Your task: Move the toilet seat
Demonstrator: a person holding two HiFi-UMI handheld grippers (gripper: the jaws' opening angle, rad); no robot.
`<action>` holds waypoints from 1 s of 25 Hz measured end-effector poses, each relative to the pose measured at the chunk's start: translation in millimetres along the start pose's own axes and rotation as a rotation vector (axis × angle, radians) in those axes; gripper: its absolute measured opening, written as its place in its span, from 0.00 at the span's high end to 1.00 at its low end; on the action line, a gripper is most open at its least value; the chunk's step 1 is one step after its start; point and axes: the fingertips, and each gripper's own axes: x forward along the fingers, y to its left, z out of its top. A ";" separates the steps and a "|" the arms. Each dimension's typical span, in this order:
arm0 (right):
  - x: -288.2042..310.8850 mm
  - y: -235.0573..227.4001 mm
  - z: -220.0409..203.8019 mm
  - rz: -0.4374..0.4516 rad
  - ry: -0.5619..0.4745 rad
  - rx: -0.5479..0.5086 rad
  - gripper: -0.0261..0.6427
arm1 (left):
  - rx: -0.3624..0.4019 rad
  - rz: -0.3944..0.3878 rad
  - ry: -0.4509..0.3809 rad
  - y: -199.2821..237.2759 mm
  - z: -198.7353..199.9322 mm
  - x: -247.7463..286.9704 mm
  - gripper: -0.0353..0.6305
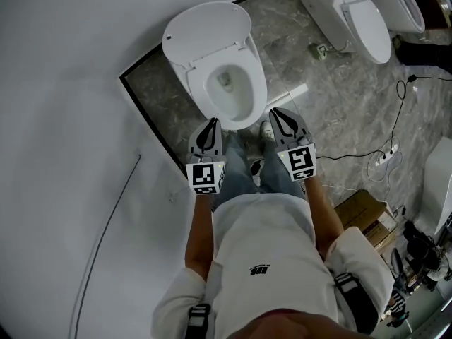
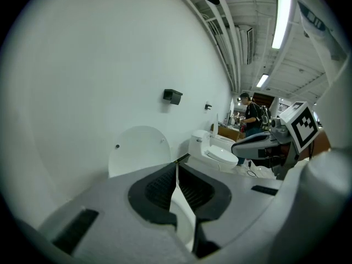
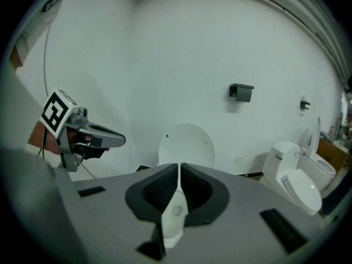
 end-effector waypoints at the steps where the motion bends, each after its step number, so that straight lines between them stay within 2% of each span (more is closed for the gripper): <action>1: 3.7 -0.5 -6.3 -0.006 0.014 0.001 0.91 | 0.001 -0.008 0.009 2.1 -5.7 3.8 0.89; 7: 21.8 -0.7 -36.8 -0.010 0.072 -0.005 0.91 | 0.002 -0.014 0.063 13.8 -39.9 18.9 0.89; 12: 33.8 2.3 -57.8 0.003 0.109 -0.022 0.91 | -0.008 -0.030 0.075 15.3 -59.9 30.0 0.89; 18: 49.7 6.9 -84.5 0.005 0.139 -0.012 0.91 | -0.027 -0.039 0.139 19.1 -96.6 41.2 0.89; 25: 60.3 7.8 -117.5 0.006 0.169 0.023 0.91 | -0.052 -0.025 0.162 21.5 -127.9 49.0 0.89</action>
